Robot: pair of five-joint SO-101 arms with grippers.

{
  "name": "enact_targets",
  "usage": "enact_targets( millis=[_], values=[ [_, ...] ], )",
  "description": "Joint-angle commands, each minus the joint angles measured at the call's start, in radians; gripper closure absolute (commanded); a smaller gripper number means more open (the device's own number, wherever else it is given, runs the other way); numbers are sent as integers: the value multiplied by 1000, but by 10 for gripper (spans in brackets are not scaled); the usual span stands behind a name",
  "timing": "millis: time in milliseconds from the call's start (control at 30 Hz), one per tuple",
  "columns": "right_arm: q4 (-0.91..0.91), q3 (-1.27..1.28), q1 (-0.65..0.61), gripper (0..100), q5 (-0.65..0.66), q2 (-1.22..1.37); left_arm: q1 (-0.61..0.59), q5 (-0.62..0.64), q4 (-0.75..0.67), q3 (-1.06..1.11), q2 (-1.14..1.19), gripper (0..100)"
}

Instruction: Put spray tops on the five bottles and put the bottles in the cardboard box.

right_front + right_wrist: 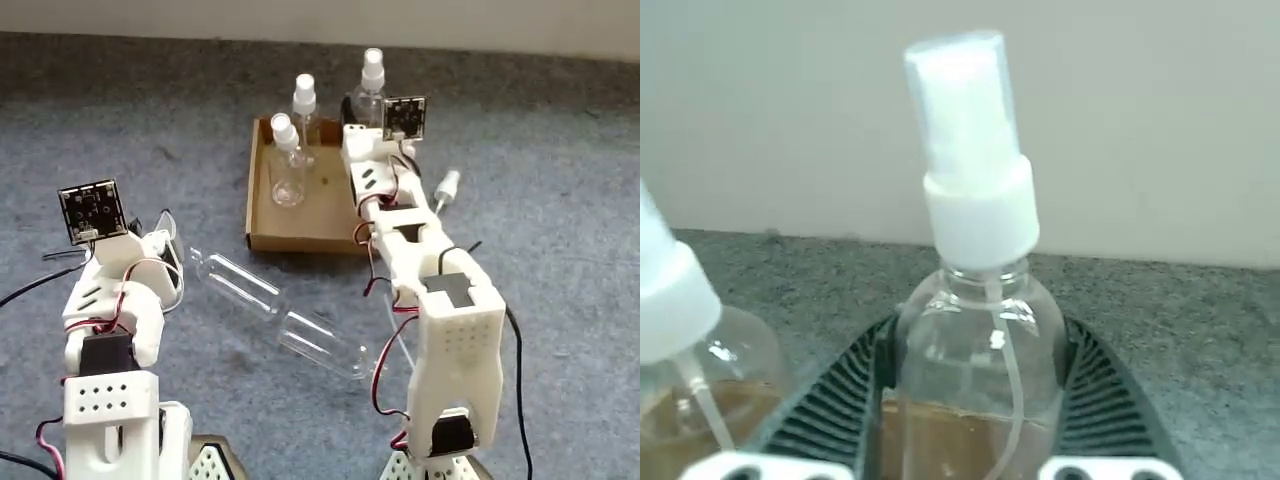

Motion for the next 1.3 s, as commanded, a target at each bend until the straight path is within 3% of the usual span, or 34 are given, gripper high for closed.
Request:
enact_targets(
  millis=[0,433,633,1267],
  values=[
    [-22,-56,-24,878,31,-18,21,8,-15,-13,-16,870],
    [-28,-54,-22,873,29,-16,21,8,-15,-13,-16,870],
    [-22,-54,-22,773,29,-16,21,9,-15,-13,-16,870],
    [-22,-53,-21,766,32,-24,21,9,-17,-13,-16,870]
  ],
)
